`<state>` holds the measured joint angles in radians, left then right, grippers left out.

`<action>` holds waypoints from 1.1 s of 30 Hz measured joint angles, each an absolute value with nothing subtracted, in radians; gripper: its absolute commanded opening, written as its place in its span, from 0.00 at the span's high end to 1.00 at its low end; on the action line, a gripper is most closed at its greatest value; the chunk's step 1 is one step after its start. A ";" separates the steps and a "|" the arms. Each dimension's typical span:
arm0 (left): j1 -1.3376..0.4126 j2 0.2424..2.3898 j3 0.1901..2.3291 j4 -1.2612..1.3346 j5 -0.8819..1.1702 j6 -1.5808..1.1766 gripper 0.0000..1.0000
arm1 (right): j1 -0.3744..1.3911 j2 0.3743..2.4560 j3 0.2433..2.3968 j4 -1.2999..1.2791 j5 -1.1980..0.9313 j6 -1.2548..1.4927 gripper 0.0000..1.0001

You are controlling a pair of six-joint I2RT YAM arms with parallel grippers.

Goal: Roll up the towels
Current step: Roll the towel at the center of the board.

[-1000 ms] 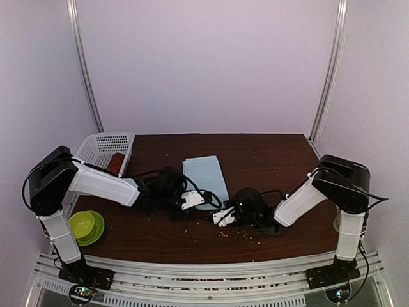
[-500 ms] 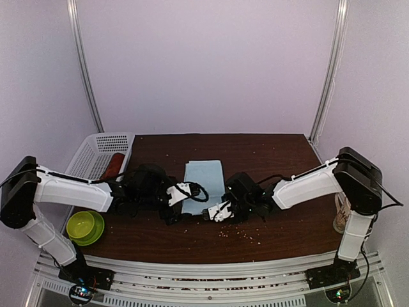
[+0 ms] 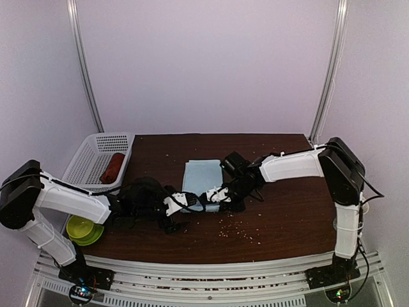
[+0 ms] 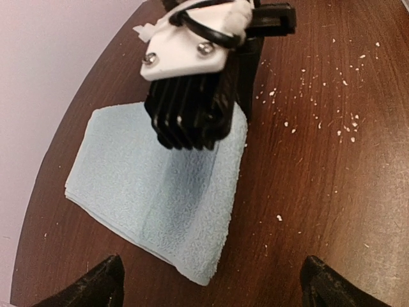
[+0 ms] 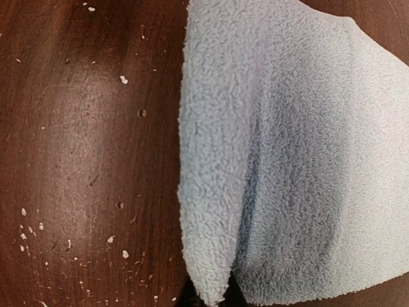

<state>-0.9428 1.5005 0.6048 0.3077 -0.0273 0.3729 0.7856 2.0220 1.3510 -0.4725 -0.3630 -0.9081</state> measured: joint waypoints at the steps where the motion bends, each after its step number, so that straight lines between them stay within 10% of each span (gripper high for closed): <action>1: -0.943 1.501 0.593 0.324 -0.029 0.376 0.02 | 0.776 2.033 1.374 -0.508 -0.385 -0.908 0.99; 13: -0.929 1.644 0.582 0.472 -0.056 0.427 0.04 | 0.688 2.207 1.697 -0.966 -0.585 -0.938 0.97; 33: -0.850 1.756 0.687 0.500 0.182 0.438 0.73 | 0.634 2.365 1.915 -1.227 -0.678 -0.904 0.95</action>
